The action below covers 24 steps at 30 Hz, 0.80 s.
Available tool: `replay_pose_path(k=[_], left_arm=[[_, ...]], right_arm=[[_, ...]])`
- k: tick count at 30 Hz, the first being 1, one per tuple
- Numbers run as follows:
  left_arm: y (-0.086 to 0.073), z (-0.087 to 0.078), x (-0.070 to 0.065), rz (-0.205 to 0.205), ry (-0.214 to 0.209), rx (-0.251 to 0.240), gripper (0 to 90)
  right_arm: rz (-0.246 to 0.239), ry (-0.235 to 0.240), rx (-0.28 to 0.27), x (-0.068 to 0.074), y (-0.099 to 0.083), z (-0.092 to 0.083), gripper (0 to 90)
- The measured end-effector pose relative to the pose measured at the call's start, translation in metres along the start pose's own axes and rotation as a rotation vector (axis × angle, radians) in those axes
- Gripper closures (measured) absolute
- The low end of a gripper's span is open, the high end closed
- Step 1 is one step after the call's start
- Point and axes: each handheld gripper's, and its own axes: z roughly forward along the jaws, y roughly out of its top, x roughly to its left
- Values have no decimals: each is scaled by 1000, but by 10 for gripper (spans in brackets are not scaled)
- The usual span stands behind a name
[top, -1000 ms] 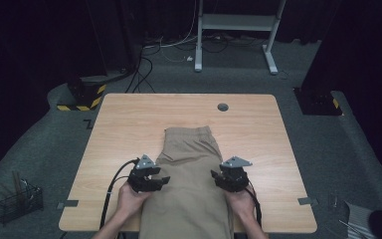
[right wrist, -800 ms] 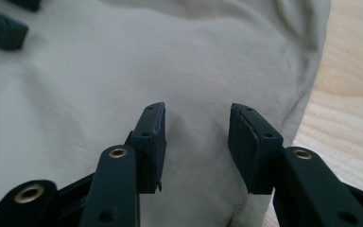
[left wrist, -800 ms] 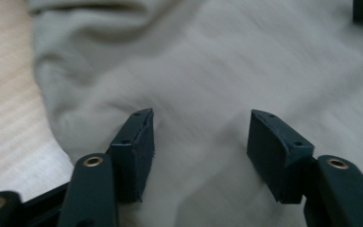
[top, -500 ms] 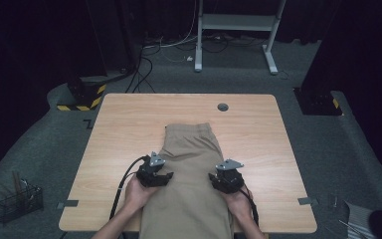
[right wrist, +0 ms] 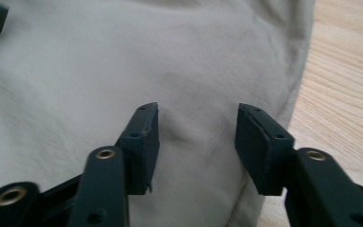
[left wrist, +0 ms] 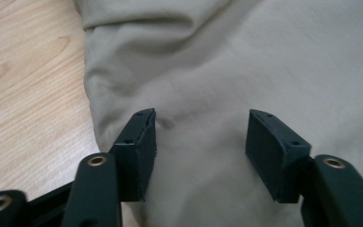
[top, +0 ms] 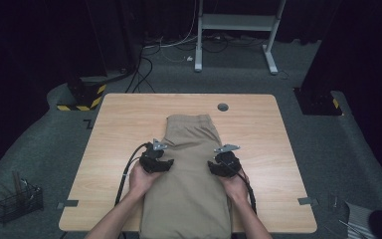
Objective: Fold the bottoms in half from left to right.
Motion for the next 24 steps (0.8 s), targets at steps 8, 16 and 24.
replay_pose_path(k=[8,16,24], left_arm=[[-20,-40,-9,3,-77,-46,385],[-43,-38,-23,16,-101,-14,380],[-37,-23,-18,48,-38,-13,399]], right_arm=[[12,99,-66,12,-22,-37,498],[-30,85,-30,29,-47,-41,504],[-62,34,-42,28,-46,-29,513]])
